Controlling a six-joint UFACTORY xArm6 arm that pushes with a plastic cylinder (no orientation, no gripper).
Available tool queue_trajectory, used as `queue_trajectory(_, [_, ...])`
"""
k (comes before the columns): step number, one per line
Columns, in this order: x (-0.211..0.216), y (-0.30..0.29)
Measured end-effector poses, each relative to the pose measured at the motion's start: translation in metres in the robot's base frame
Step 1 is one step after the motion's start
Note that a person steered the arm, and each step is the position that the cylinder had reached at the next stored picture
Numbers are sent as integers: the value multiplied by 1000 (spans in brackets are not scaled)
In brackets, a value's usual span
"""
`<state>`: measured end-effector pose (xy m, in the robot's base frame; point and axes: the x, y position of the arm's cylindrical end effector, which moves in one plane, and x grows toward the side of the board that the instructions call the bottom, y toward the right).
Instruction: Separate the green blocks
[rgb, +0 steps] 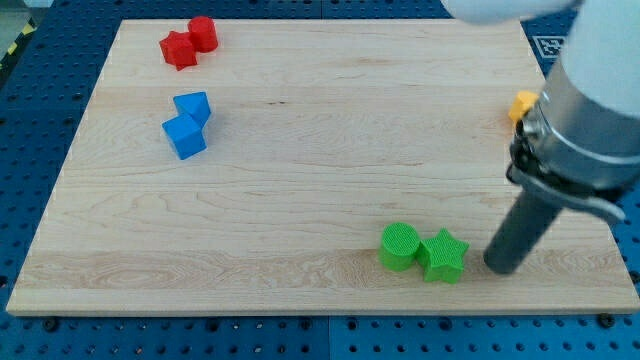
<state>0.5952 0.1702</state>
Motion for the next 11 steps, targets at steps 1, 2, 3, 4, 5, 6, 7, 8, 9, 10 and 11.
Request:
queue_trajectory(1, [23,-13])
queue_trajectory(2, [23,-39])
queue_trajectory(3, [6,-58])
queue_trajectory(4, [5,-65])
queue_trajectory(5, [1,-92])
queue_trajectory(6, [-15,-91])
queue_trajectory(7, [-23,-55])
queue_trajectory(8, [-37,-55])
queue_trajectory(9, [-59,-56])
queue_trajectory(10, [-52,-29])
queue_trajectory(11, [-31,-29])
